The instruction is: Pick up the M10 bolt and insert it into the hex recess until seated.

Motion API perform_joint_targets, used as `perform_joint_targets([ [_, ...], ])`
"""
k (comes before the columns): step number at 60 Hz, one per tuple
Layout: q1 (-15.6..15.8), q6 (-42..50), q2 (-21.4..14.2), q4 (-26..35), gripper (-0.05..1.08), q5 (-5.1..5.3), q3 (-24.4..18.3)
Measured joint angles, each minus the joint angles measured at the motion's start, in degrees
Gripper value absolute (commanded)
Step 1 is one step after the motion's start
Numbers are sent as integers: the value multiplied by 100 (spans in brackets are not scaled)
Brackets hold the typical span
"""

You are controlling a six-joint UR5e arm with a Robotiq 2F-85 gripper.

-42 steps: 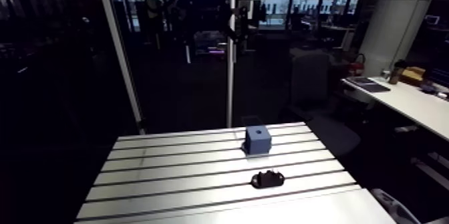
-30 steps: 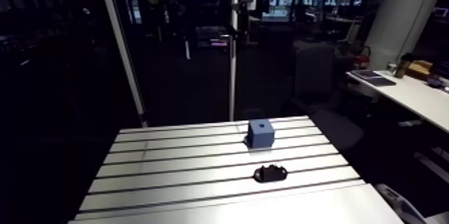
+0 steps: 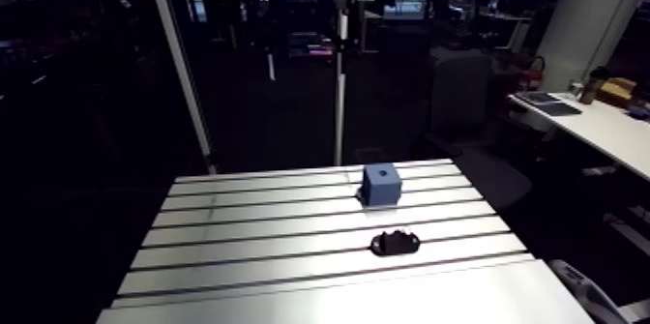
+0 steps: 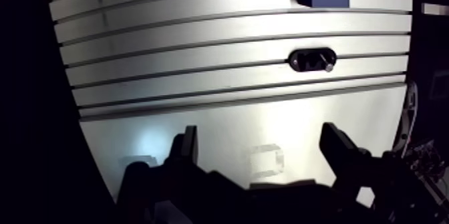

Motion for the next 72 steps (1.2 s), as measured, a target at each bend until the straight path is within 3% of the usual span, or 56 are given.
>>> perform_joint_targets([
  [23, -107, -293, -140, -166, 1, -137, 200],
  [44, -757, -1375, -571, -1156, 1, -168, 1094],
  [52, -1015, -1832, -701, -1505, 1, -122, 1450],
  [72, -1640, -2802, -882, -2434, 1, 169, 2316],
])
